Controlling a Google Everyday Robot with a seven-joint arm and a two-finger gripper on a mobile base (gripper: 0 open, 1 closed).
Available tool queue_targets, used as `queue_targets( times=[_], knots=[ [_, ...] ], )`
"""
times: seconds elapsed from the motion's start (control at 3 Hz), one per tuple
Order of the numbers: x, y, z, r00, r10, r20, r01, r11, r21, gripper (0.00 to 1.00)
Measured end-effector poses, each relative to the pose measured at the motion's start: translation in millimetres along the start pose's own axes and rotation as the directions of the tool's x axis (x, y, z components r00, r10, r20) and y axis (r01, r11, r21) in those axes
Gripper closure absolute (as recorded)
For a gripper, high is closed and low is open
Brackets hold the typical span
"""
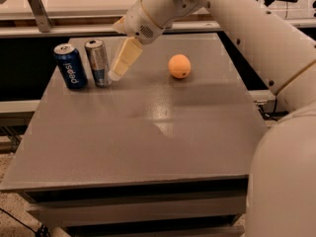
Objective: Move redbull can near pepsi can
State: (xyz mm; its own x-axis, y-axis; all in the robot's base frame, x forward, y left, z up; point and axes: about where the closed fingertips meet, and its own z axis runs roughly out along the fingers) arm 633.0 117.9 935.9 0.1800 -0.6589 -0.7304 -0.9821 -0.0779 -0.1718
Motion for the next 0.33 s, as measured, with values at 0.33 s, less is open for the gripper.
queue_targets(
  times=[0.33],
  knots=[
    [0.1,3.0,-4.5,1.000,0.000,-0.005,0.000,1.0000,0.004,0.00]
  ],
)
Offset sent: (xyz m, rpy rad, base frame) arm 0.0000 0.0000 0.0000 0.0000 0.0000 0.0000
